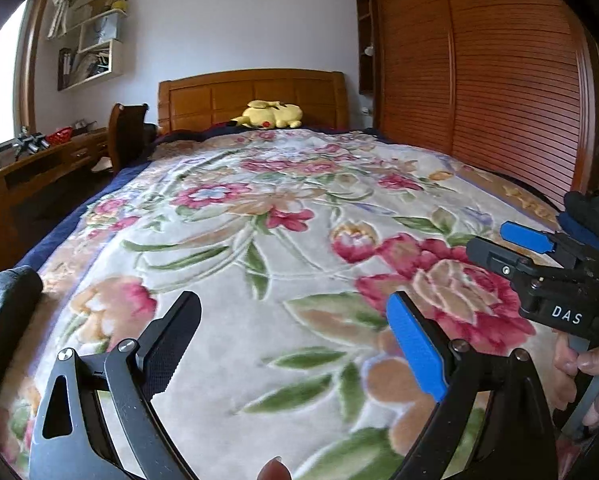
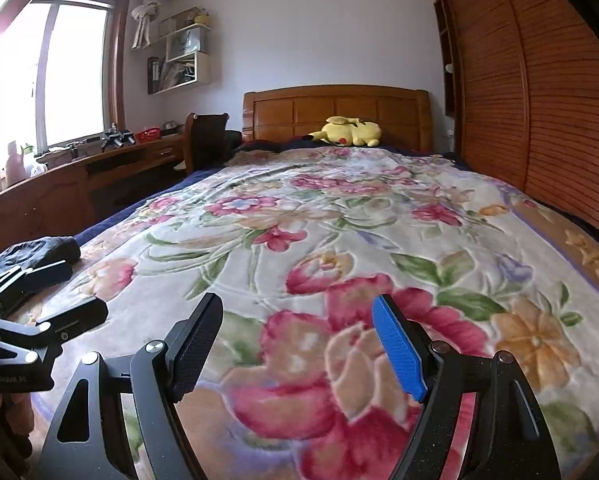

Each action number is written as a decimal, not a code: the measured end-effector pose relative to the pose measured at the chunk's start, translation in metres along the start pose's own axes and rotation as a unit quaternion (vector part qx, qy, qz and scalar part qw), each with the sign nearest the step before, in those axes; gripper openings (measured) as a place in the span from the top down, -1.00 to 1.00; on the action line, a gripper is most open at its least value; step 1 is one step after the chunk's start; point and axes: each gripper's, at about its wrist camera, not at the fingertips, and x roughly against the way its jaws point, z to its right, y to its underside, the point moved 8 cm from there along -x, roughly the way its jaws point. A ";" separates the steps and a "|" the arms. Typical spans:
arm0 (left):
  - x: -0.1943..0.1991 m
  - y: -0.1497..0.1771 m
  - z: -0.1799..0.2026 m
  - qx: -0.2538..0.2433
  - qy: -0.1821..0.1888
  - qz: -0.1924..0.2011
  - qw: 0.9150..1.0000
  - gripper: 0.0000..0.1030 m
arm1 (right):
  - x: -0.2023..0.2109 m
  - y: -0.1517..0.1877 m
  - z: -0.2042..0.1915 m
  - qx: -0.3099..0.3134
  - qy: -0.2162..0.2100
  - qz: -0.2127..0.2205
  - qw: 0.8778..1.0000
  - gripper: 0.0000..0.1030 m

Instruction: Fold large clothes

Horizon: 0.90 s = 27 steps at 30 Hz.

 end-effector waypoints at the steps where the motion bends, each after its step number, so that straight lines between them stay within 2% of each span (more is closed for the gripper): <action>1: 0.001 0.000 -0.002 0.001 -0.002 0.002 1.000 -0.84 | -0.001 0.000 0.001 0.002 -0.001 0.002 1.000 -0.53; 13: 0.014 -0.001 -0.032 0.023 -0.031 0.018 0.999 -0.84 | -0.012 0.013 0.008 0.021 0.019 0.027 0.999 -0.53; 27: 0.013 0.003 -0.037 0.036 -0.036 0.018 0.999 -0.84 | -0.016 0.015 -0.002 0.014 0.012 0.026 0.999 -0.53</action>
